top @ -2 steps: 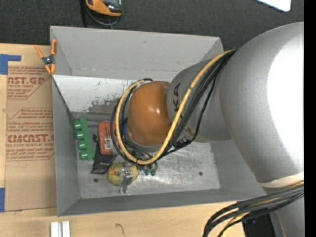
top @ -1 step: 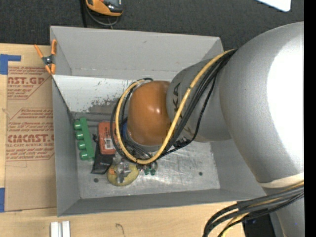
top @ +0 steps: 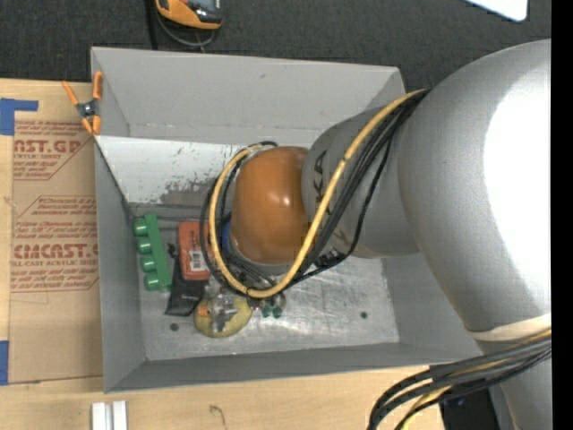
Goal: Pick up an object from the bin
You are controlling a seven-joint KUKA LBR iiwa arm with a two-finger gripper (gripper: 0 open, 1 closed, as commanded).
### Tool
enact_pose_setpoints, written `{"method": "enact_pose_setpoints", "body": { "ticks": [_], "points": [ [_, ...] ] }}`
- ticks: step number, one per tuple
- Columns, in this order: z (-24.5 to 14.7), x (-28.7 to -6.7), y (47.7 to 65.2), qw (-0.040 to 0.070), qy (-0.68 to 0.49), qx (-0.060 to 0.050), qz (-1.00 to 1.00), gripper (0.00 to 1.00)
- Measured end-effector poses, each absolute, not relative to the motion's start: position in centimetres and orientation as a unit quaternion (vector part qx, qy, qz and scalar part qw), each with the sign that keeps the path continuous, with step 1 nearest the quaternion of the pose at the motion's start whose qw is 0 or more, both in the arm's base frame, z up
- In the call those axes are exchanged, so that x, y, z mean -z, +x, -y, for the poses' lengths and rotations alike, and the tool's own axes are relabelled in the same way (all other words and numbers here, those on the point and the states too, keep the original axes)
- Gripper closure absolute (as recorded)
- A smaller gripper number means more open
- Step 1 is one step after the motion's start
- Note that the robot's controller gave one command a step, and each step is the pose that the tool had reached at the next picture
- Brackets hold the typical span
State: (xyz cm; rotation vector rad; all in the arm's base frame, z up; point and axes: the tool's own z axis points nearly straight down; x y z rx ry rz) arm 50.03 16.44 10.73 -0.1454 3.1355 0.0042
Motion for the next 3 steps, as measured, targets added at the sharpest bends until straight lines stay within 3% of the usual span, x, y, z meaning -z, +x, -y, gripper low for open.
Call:
{"method": "enact_pose_setpoints", "body": {
  "ticks": [1, 2, 3],
  "points": [
    [-16.6, -14.9, 50.1, -0.003, -0.031, 0.000, -1.000, 1.00],
    [-15.6, -18.3, 51.0, 0.001, -0.030, -0.001, -1.000, 1.00],
    [-16.0, -23.1, 50.9, -0.003, 0.017, 0.001, -1.000, 1.00]
  ]
}}
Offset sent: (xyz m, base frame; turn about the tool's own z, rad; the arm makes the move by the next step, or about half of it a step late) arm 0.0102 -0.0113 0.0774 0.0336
